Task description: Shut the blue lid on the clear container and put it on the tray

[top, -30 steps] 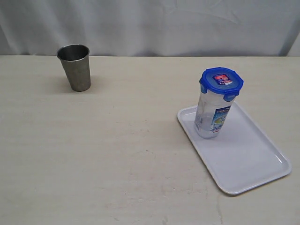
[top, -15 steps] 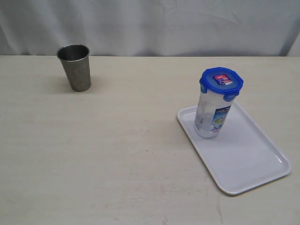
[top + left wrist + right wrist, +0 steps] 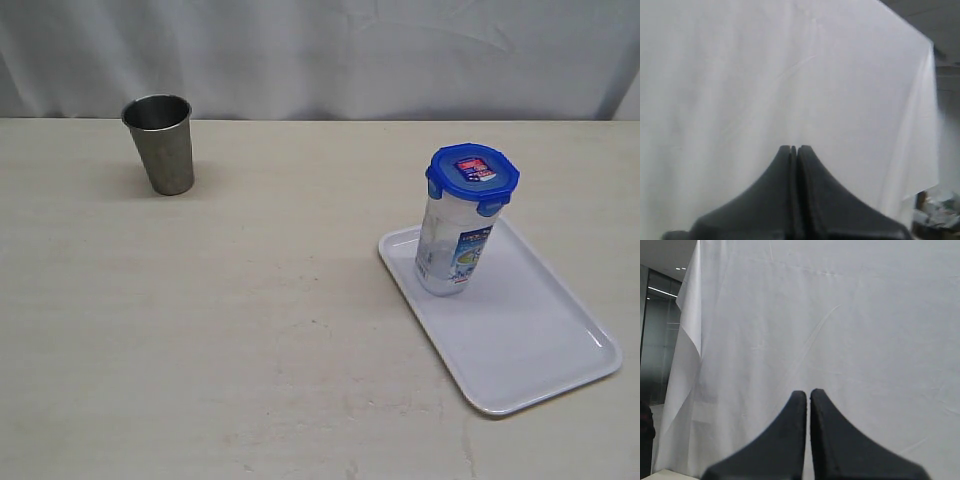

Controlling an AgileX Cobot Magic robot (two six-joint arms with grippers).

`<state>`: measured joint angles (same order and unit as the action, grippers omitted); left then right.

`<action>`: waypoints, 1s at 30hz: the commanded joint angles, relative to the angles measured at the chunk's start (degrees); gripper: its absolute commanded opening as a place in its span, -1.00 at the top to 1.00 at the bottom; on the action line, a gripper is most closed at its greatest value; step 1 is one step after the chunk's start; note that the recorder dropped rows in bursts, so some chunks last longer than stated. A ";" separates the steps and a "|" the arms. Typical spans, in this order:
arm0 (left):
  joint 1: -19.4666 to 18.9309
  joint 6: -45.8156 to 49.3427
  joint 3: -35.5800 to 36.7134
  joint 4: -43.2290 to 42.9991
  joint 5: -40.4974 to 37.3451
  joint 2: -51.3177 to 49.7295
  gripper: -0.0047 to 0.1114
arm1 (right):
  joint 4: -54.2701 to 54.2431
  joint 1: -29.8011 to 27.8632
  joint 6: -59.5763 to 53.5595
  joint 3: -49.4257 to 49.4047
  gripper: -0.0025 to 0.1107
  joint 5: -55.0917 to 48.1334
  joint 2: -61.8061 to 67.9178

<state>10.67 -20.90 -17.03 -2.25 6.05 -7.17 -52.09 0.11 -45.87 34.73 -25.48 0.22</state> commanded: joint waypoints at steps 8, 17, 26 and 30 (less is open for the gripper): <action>-12.42 21.56 2.10 13.37 -16.22 7.17 0.92 | -0.05 0.04 0.24 -0.15 0.89 -0.07 -0.22; -15.65 21.56 10.99 8.84 -13.76 7.17 0.92 | -0.05 0.04 0.24 -0.15 0.89 -0.07 -0.22; -16.09 22.65 17.03 7.14 -11.98 7.17 0.92 | -0.05 0.04 0.24 -0.15 0.89 -0.07 -0.22; -16.09 22.65 17.03 5.76 -14.29 7.17 0.92 | -0.05 0.04 0.24 -0.15 0.89 -0.07 -0.22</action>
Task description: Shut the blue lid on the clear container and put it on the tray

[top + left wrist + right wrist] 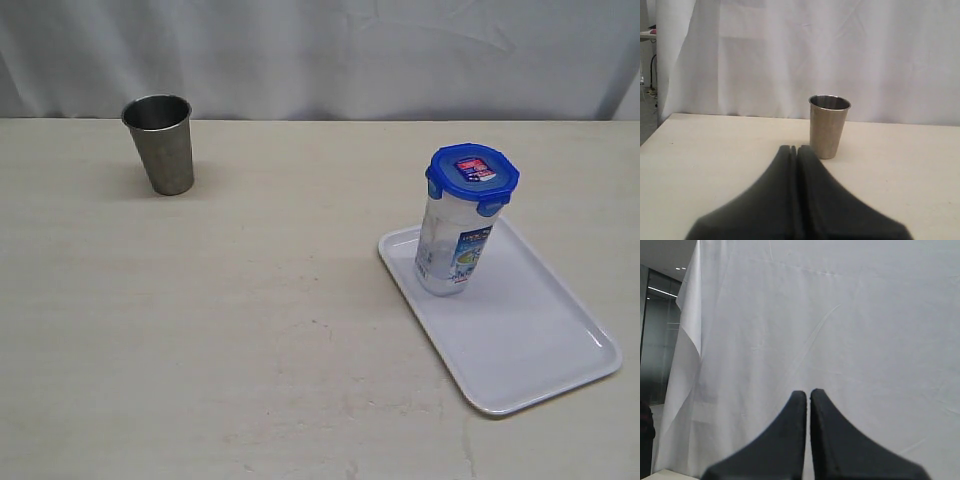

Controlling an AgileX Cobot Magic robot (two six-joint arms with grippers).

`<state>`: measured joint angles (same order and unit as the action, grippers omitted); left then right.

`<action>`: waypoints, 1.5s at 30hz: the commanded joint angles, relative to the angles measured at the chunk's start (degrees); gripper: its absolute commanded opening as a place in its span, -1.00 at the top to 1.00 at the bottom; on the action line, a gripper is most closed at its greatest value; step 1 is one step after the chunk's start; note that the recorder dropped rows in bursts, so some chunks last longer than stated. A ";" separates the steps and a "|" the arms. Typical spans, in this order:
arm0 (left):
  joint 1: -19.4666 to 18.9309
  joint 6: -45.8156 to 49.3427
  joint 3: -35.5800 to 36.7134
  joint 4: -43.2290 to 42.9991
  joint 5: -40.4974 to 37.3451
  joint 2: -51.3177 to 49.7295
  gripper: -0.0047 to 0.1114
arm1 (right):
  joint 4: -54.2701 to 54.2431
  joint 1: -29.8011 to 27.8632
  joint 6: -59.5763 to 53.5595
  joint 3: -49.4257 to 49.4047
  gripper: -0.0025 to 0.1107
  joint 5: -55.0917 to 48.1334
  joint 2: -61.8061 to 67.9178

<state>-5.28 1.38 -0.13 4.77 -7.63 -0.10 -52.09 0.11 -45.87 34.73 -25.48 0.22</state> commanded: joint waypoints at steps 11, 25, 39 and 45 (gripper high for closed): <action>-0.14 0.50 0.13 -2.86 -9.97 0.10 0.92 | -0.05 0.04 0.24 -0.15 0.89 -0.07 -0.22; -0.14 0.50 0.13 -2.86 -9.86 0.10 0.92 | -0.05 0.04 0.24 -0.15 0.89 -0.07 -0.22; -0.14 0.50 0.13 -2.86 -9.86 0.10 0.92 | -0.05 0.04 0.24 -0.15 0.89 -0.07 -0.22; -0.14 0.50 0.13 -2.86 -9.86 0.10 0.92 | 3.24 0.04 1.65 -0.40 0.89 1.51 -0.22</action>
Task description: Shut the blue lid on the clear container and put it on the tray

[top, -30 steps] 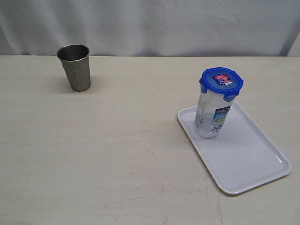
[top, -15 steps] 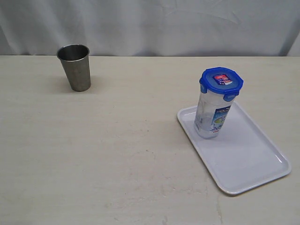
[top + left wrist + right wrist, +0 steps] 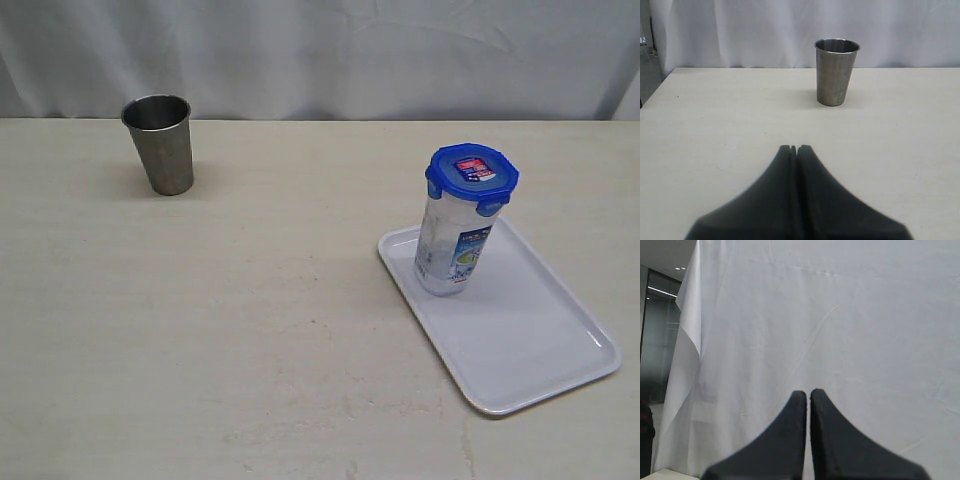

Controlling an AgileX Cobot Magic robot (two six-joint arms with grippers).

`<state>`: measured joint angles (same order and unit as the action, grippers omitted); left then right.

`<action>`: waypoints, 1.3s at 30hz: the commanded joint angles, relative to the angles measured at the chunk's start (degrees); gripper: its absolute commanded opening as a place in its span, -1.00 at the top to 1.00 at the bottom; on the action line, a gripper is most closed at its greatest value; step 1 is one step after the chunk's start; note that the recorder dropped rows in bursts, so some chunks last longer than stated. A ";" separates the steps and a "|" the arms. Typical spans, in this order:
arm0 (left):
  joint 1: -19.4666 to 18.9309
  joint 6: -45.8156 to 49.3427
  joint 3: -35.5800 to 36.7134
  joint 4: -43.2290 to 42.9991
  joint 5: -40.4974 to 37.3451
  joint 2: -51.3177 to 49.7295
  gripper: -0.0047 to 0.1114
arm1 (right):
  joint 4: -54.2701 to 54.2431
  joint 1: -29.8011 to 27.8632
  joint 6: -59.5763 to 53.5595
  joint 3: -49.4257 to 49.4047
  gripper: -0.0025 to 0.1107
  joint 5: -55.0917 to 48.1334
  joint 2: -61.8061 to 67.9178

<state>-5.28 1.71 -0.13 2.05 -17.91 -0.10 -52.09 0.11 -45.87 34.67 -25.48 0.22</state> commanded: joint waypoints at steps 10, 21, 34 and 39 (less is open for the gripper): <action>-0.14 0.17 0.13 -0.04 0.32 0.10 0.92 | 45.41 -4.64 42.52 -6.87 0.89 14.05 -0.22; -0.14 0.17 0.13 0.19 0.20 0.10 0.92 | 45.73 -3.93 42.52 -34.67 0.89 30.33 -0.22; -0.14 0.17 0.13 0.08 0.20 0.10 0.92 | 63.40 -3.93 55.76 -34.67 0.89 22.16 -0.22; -0.14 0.17 0.13 0.08 0.20 0.10 0.92 | 63.52 -3.93 54.55 -34.67 0.89 13.71 -0.22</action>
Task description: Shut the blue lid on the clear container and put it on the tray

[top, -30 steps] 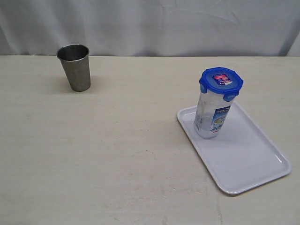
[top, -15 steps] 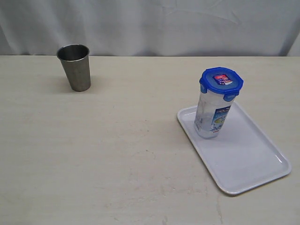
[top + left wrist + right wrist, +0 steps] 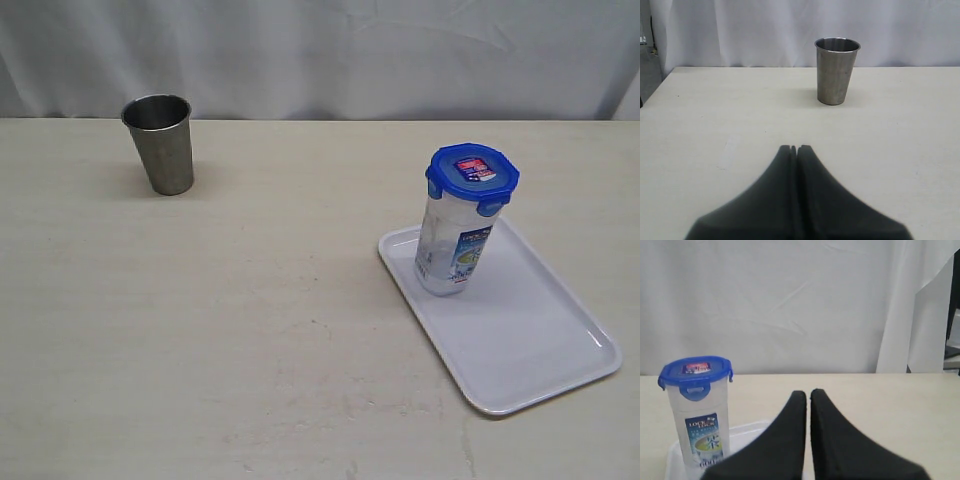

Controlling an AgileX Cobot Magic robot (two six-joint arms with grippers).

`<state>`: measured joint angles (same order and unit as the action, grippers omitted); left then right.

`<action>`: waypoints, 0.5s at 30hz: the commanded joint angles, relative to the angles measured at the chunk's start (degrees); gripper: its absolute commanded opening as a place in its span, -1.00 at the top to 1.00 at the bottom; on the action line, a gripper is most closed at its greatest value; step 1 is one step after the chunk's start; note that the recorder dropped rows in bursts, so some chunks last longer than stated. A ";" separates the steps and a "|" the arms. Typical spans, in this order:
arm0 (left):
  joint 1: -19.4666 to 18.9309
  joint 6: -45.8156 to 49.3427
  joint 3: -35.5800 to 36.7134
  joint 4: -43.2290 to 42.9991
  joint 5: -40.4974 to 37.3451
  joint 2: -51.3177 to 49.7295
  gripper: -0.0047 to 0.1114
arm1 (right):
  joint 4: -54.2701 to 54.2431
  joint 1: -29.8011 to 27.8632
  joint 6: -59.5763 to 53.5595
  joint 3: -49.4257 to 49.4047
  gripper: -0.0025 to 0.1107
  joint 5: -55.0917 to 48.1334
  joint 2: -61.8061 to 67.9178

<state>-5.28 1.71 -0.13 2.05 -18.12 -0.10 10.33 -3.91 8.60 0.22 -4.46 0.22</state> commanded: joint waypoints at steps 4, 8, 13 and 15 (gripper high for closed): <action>-0.14 0.17 0.13 0.08 0.41 0.10 0.92 | 1.96 0.09 1.98 -0.22 0.89 -15.54 -0.22; -0.14 0.17 0.13 0.08 0.41 0.10 0.92 | 2.75 0.09 1.47 -0.22 0.89 -15.55 -0.22; -0.14 0.17 0.13 0.08 0.41 0.10 0.92 | 2.40 0.09 1.30 -0.22 0.89 -16.05 -0.22; -0.14 0.17 0.13 0.08 0.41 0.10 0.92 | 2.35 0.09 1.30 -0.22 0.89 -16.05 -0.22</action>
<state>-5.28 1.71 -0.13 2.05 -18.12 -0.10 12.25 -3.91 9.95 0.11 -20.22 0.22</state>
